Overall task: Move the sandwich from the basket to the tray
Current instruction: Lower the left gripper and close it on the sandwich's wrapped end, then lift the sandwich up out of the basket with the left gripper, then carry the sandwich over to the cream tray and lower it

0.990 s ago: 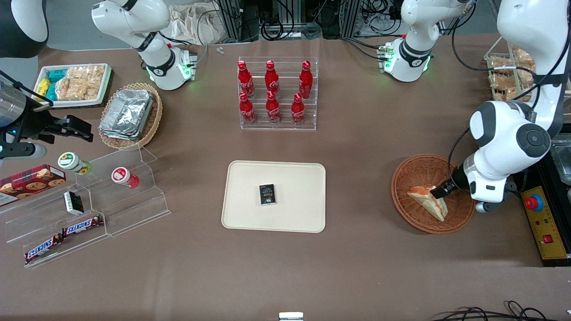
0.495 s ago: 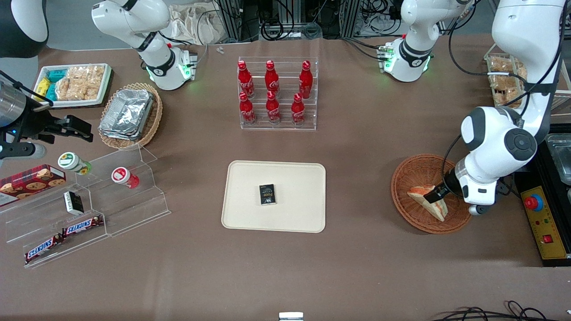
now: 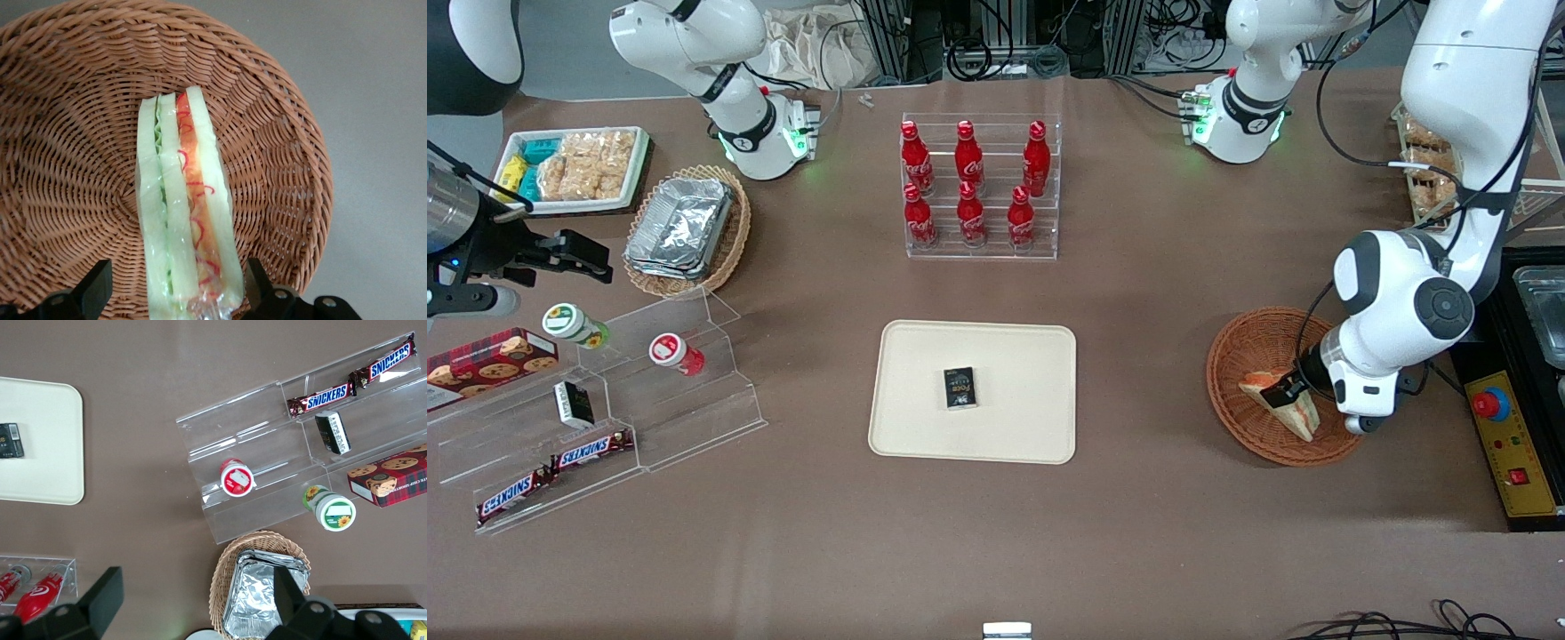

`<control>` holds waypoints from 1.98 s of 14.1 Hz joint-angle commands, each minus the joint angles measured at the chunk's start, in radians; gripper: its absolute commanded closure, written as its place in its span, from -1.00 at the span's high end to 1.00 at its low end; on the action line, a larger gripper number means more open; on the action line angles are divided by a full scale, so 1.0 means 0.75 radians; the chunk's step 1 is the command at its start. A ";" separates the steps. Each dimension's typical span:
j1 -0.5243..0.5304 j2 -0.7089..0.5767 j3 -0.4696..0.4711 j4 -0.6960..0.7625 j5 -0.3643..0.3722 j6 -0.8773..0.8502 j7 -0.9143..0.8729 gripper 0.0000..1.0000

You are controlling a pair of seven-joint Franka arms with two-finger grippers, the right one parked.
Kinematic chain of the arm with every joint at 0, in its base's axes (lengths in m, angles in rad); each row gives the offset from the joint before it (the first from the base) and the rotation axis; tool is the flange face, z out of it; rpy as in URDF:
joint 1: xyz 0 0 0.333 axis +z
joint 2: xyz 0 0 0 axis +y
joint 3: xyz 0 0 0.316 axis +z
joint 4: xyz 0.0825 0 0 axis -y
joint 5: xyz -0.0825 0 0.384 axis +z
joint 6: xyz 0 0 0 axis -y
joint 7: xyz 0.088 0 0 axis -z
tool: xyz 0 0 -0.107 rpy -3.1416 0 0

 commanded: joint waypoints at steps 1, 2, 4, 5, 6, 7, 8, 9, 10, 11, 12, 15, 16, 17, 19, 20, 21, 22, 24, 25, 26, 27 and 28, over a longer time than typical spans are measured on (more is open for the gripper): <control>0.001 0.012 0.001 0.006 -0.008 0.052 -0.036 0.56; 0.003 0.012 0.001 0.010 -0.006 0.057 -0.045 0.33; 0.003 -0.006 0.001 0.006 -0.004 0.039 -0.049 -0.32; 0.003 -0.030 -0.001 0.006 -0.004 0.020 -0.051 -0.46; 0.001 -0.063 -0.005 0.008 -0.004 -0.033 -0.061 -0.60; -0.005 -0.122 -0.009 0.016 -0.004 -0.136 -0.075 -0.77; -0.011 -0.175 -0.015 0.038 -0.004 -0.249 -0.073 -0.89; -0.009 -0.224 -0.046 0.077 -0.010 -0.365 -0.065 -0.91; -0.009 -0.271 -0.066 0.126 -0.017 -0.472 -0.063 -0.97; -0.009 -0.312 -0.072 0.185 -0.027 -0.568 -0.065 -0.98; -0.009 -0.335 -0.083 0.261 -0.049 -0.674 -0.063 -0.98; -0.017 -0.319 -0.117 0.508 -0.078 -0.922 -0.059 -0.98; -0.019 -0.303 -0.146 0.546 -0.078 -0.945 -0.057 -0.98; -0.019 -0.298 -0.177 0.552 -0.078 -0.943 -0.055 -0.98; -0.019 -0.278 -0.258 0.562 -0.078 -0.897 0.006 -0.98; -0.021 -0.241 -0.303 0.585 -0.078 -0.854 0.029 -0.98; -0.023 -0.213 -0.362 0.599 -0.068 -0.819 0.031 -0.98; -0.038 -0.176 -0.416 0.613 -0.060 -0.782 0.045 -0.98; -0.143 -0.119 -0.449 0.605 -0.005 -0.721 0.074 -0.98; -0.219 -0.086 -0.449 0.603 0.038 -0.694 0.074 -0.98; -0.274 -0.043 -0.449 0.603 0.093 -0.657 0.074 -0.98; -0.328 0.010 -0.449 0.603 0.144 -0.615 0.072 -0.98; -0.369 0.061 -0.449 0.605 0.183 -0.572 0.068 -0.98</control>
